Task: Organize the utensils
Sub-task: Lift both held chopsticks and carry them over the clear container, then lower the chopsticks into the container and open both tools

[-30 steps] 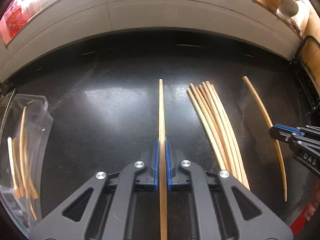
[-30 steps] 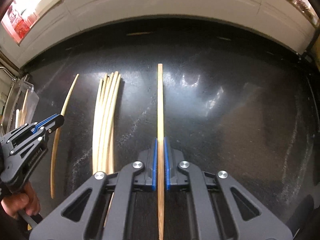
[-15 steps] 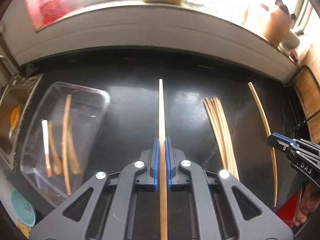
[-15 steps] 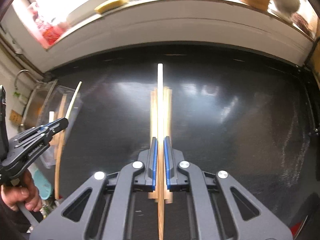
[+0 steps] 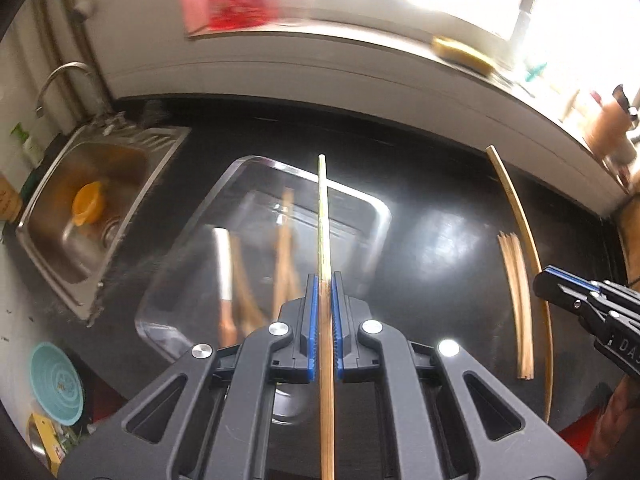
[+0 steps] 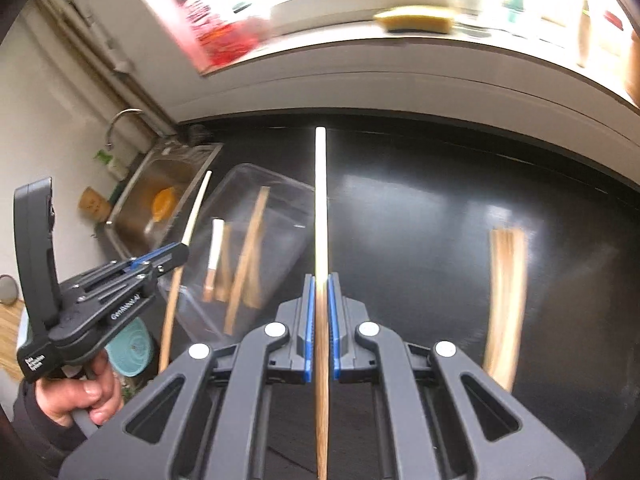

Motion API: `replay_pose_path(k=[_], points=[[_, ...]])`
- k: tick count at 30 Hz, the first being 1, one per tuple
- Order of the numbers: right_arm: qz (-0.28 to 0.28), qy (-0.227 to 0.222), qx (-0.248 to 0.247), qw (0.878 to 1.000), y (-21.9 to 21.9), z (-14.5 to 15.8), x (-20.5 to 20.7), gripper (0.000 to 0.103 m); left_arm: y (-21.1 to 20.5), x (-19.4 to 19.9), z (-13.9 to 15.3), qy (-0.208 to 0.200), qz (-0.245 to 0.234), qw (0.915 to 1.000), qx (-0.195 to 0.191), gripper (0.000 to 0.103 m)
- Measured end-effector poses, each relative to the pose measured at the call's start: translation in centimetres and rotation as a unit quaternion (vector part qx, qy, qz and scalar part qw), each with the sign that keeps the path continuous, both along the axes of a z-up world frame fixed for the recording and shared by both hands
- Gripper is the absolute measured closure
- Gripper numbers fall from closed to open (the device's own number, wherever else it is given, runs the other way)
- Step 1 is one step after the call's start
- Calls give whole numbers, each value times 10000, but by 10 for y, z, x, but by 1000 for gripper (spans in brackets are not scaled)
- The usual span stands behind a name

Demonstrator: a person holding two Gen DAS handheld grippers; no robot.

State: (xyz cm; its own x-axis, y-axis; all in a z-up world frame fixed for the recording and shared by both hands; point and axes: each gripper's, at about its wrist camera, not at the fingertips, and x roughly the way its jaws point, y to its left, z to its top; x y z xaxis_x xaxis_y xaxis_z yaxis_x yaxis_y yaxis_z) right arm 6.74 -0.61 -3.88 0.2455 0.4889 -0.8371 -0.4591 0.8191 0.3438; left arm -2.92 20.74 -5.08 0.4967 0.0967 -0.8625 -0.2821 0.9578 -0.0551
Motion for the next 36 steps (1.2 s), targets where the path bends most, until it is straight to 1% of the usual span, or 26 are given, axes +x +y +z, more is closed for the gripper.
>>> replay_pose_path(k=[3,7,11,15,20,24,28,32,36], points=[[99,97,110,9998,34,-4,1,96,32,-5,1,-5,135,9999,13,97],[222,190,179,9994,75,-8,1,96,68,-7,-2,-16,282,9996,-83,97],[280,302,154,9990,104,-15,6,96,88,-2,-10,28,306,9994,-177,97],[288,382,103,9988,122,-22,10,96,96,4,-18,63,241,9993,-266,97],[280,454,16,9986,136,-34,12,96,101,12,-33,98,185,9991,-358,97],[253,410,-49,9988,146,-42,13,96,102,20,-44,156,90,9993,-324,97],[126,493,-51,9987,148,-53,19,95,106,28,-51,171,89,9987,-472,97],[26,594,-87,9982,149,-64,23,96,106,39,-55,197,-13,9991,-370,97],[10,650,-135,9978,151,-74,25,95,106,47,-66,296,-29,9987,-409,97]])
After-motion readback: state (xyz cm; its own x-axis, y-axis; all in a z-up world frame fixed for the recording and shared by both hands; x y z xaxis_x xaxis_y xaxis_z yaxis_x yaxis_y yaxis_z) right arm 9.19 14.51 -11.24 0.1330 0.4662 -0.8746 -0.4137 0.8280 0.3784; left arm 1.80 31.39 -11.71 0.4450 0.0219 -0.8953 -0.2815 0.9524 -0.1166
